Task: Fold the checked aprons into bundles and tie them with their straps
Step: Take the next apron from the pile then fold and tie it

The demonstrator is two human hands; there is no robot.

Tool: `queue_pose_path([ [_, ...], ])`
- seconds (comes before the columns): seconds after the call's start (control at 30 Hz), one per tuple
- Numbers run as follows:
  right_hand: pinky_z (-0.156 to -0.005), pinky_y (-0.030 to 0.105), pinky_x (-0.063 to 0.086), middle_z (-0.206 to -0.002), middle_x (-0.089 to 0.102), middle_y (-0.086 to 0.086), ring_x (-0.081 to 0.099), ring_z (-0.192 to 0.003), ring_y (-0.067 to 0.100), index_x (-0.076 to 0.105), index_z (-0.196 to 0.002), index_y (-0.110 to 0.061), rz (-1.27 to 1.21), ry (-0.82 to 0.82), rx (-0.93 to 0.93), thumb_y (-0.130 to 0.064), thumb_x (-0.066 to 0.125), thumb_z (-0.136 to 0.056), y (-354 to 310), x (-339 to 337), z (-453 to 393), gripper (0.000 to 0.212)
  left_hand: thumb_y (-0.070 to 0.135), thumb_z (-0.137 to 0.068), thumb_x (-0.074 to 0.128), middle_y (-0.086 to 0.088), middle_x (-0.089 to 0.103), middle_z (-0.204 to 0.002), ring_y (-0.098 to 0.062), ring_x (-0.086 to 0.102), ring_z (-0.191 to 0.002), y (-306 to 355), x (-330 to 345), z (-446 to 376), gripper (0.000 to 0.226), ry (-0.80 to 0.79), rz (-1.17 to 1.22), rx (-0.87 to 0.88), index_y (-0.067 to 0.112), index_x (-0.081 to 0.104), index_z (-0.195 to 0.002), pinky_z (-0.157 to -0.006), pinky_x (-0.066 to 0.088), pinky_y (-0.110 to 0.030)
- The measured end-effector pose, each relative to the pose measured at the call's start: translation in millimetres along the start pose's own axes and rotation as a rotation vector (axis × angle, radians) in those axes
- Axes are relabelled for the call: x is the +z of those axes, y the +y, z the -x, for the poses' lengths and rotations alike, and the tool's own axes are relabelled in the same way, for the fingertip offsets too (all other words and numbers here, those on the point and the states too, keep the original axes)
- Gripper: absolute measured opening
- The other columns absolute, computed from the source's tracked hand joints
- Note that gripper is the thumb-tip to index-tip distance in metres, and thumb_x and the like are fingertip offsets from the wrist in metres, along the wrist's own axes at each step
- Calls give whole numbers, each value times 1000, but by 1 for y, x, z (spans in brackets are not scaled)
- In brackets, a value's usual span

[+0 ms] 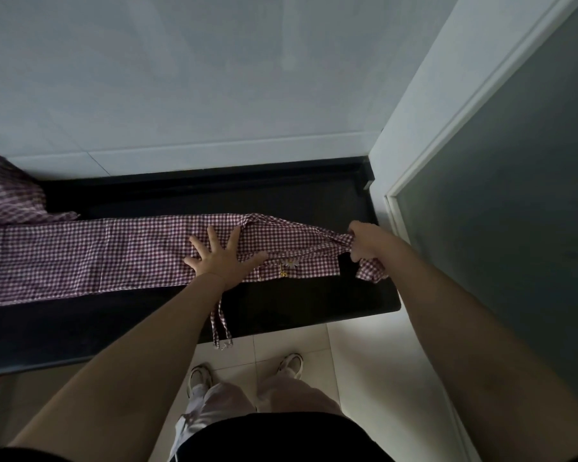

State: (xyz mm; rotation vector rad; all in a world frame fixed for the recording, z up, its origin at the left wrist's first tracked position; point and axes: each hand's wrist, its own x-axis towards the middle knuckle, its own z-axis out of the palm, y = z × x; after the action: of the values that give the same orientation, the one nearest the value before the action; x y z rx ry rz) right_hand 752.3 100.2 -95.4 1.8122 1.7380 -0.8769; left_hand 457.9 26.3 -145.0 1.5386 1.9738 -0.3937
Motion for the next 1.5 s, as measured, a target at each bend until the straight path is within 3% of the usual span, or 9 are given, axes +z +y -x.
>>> queue_pose_path([
  [0.23,-96,46,44,-146,40,13,45,-130,35,22,-149,-13,-358,-122,-5,-37,83,-75,-11,12,-1,98,78,-86,39,-12,-29,-160,-53,-18,-143,-2,6,-1,95,7,-119,-1,43,-20,-151,-111,12,-72],
  [0.4,-89,34,39,-142,46,10,49,-125,27,35,-144,-13,-530,-37,-52,-48,76,-80,-19,25,-7,84,79,-86,37,-12,-29,-160,-54,-18,-143,-2,11,-4,95,13,-128,-5,42,-22,-151,-110,12,-72],
  [0.63,-92,32,44,-127,61,13,58,-118,31,59,-128,-3,-503,-55,9,-38,75,-85,-18,23,-13,57,79,-86,38,-12,-29,-159,-53,-19,-143,-4,12,-4,95,14,-114,-2,42,-22,-151,-110,11,-73],
  [0.9,-101,40,45,-139,54,6,55,-122,27,48,-141,-13,-434,-125,-52,-48,84,-69,-34,-20,4,88,77,-84,46,-13,-25,-161,-53,-17,-143,9,0,0,98,-46,-48,10,45,-16,-152,-112,12,-71],
  [1.0,-106,44,44,-142,52,4,53,-125,26,47,-143,-15,-366,-126,-80,-60,80,-68,-57,-36,13,94,65,-90,49,-7,-10,-165,-47,-8,-147,10,-11,5,84,-36,100,85,45,-2,-154,-114,17,-67],
  [1.1,-98,36,45,-141,54,8,55,-123,27,47,-143,-11,-322,-105,-48,-50,75,-81,-94,-39,17,79,48,-93,54,-8,17,-161,-37,13,-146,-8,-17,11,66,85,367,114,35,28,-152,-114,26,-55],
  [1.23,-86,37,44,-137,53,13,57,-114,27,42,-143,-7,-301,-87,8,-37,70,-88,-151,-30,27,69,30,-94,57,-4,65,-99,-20,60,-96,-33,-31,18,17,140,943,34,18,69,-92,-79,47,-31],
  [1.33,-81,38,53,-121,62,13,66,-97,25,52,-131,-8,-357,-190,29,-43,71,-87,-190,-11,27,60,33,-96,51,-7,66,-90,-20,61,-79,-48,-41,17,24,-184,1381,-146,15,67,-94,-71,49,-30],
  [1.5,-83,45,61,-106,70,17,75,-83,30,59,-115,-1,-653,-259,82,-29,58,-97,-211,12,24,34,56,-81,65,-8,73,-106,-24,67,-99,-56,-32,6,48,-249,1287,-37,14,73,-102,-100,50,-38],
])
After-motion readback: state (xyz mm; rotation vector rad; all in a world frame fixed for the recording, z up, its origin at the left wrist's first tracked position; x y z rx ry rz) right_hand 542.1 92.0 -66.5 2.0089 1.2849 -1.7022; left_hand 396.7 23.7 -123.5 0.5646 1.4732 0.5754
